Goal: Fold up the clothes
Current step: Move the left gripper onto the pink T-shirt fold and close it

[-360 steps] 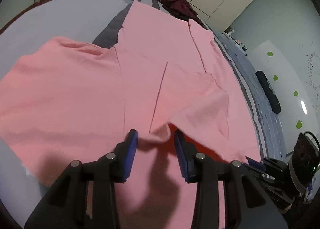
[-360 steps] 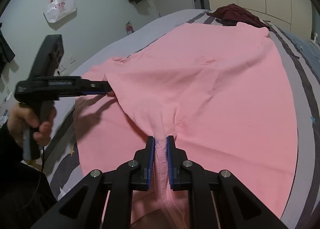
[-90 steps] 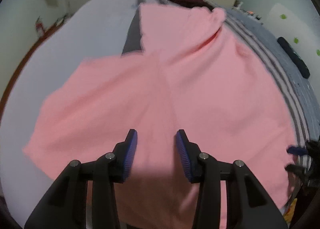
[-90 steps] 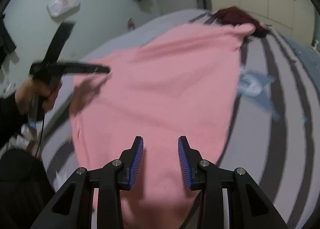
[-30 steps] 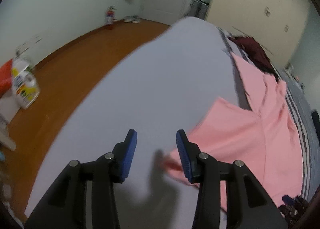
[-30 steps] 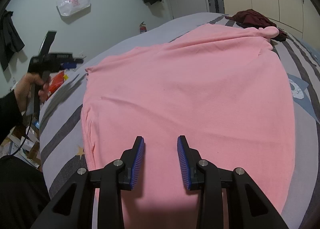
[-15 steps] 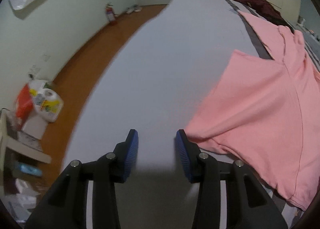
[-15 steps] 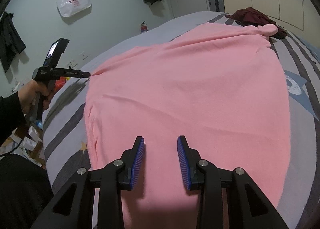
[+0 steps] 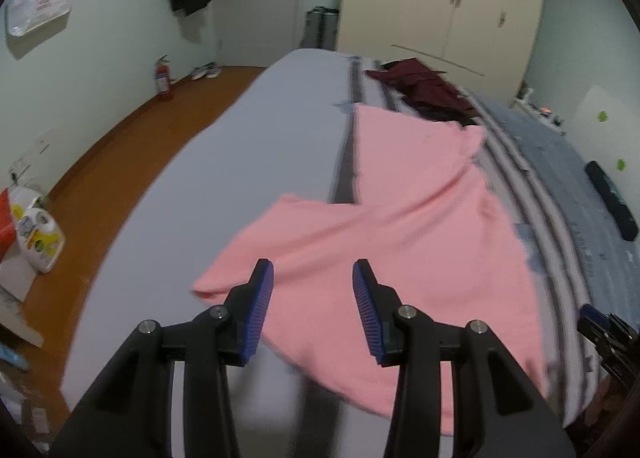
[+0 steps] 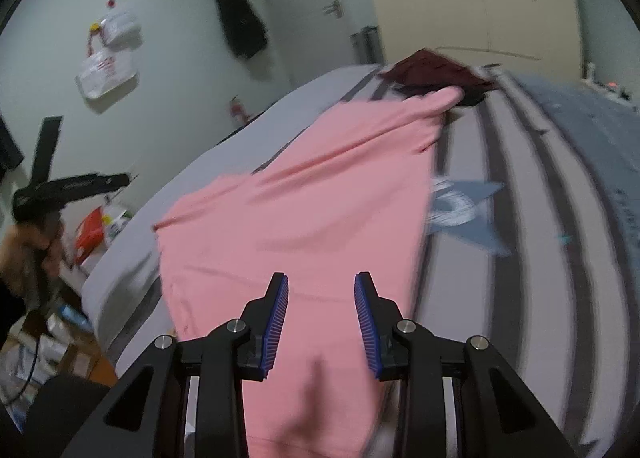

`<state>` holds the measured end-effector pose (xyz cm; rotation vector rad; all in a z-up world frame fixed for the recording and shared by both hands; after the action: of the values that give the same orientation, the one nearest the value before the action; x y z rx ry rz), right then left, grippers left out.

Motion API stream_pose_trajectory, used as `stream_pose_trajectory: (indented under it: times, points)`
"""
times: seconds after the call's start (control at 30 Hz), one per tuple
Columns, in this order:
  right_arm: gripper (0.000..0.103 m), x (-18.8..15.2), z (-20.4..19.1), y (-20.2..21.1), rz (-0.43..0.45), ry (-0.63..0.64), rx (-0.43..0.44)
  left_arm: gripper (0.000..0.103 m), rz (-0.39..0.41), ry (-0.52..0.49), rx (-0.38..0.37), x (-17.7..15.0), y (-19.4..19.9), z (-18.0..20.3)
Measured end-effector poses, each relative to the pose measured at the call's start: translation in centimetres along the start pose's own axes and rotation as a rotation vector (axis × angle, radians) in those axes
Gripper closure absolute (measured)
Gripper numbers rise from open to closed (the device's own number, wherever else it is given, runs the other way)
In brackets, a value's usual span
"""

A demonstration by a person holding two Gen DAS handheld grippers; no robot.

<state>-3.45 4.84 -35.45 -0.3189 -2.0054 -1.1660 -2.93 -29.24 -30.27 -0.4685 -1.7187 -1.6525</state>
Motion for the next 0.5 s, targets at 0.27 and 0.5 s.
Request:
stream_pose_trajectory:
  times: [0.27,0.5]
  points:
    - [0.059,2.5,5.6,3.7,0.065,0.013,-0.086,0.065,0.028,0.041,-0.084,-1.4,-2.1,9.7]
    - [0.043,7.9,13.5,-2.3,0.122,0.043,-0.145,0.065,0.079,0.061,-0.122,3.4,-12.5,16.3]
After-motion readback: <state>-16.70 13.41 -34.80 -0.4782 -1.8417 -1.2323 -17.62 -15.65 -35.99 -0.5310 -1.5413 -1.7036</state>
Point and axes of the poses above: each gripper's, at about its wrist camera, not at the fingertips, and y roughly against the way its jaws point, z to its right, x to its top, the point moved 8 cm from there along -y, roughly the way its jaws point, and after that the axes turned 5 degrees about x, right-handed, at the moved point
